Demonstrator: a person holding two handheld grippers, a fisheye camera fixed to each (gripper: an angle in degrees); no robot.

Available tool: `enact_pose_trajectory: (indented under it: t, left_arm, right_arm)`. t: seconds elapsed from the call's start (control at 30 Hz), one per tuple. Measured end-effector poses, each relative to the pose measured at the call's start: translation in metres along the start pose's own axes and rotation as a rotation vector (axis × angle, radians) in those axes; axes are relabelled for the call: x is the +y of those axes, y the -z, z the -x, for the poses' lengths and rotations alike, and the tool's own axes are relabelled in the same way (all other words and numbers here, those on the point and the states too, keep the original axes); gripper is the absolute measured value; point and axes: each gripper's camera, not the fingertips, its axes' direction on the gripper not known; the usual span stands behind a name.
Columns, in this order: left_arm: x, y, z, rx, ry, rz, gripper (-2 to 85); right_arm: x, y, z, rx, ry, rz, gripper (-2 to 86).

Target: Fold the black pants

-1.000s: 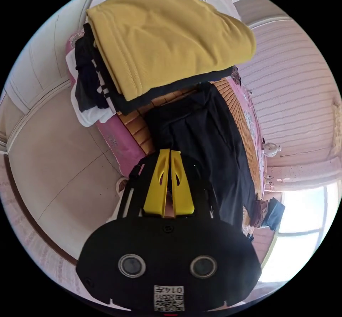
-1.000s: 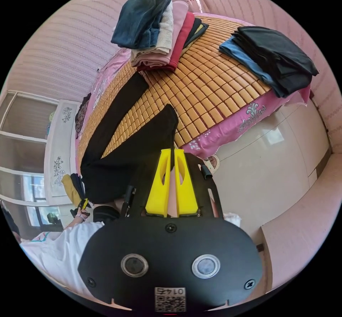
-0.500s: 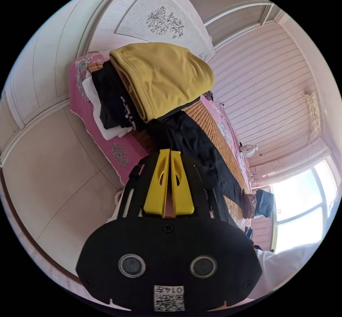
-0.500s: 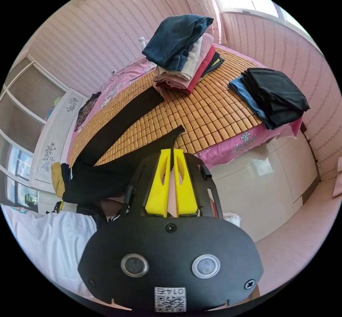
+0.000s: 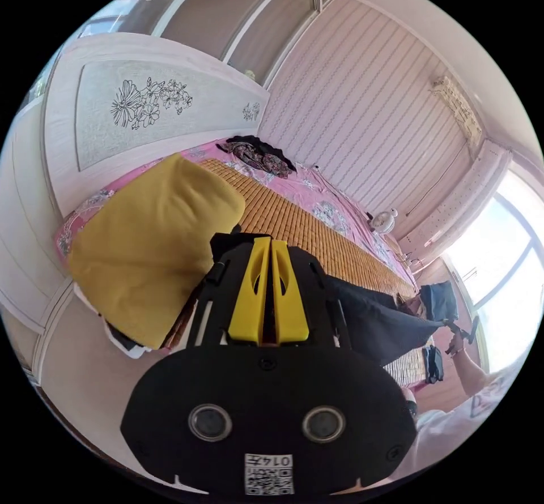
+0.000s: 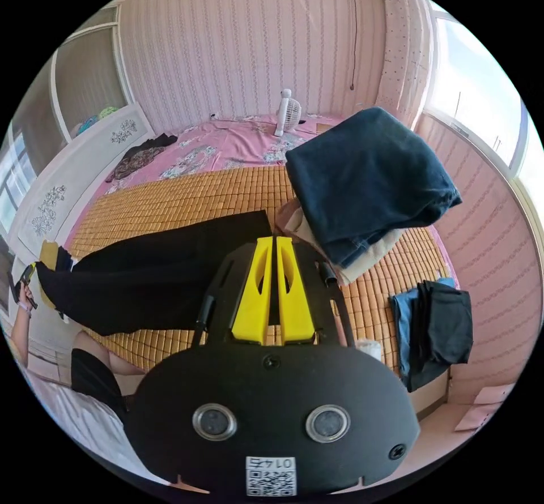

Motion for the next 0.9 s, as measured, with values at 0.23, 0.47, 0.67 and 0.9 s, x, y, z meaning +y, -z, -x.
enact_pose_trajectory:
  t: [0.23, 0.47, 0.67, 0.9]
  left_arm:
    - [-0.02, -0.101, -0.014, -0.029, 0.286, -0.073, 5.9]
    - [0.031, -0.156, -0.082, -0.132, -0.078, 0.167, 5.3]
    - [0.117, -0.276, -0.118, -0.276, -0.169, 0.564, 1.8]
    - [0.136, -0.322, -0.153, -0.427, -0.401, 0.702, -0.9]
  right_arm:
    - [-0.1, -0.106, 0.042, 0.093, -0.065, 0.216, 10.9]
    - [-0.029, -0.17, 0.016, 0.101, -0.136, 0.341, 10.9]
    - [-0.016, -0.202, -0.003, 0.028, -0.301, 0.371, 4.2]
    - [-0.006, -0.181, 0.001, 0.057, -0.127, 0.424, -0.6]
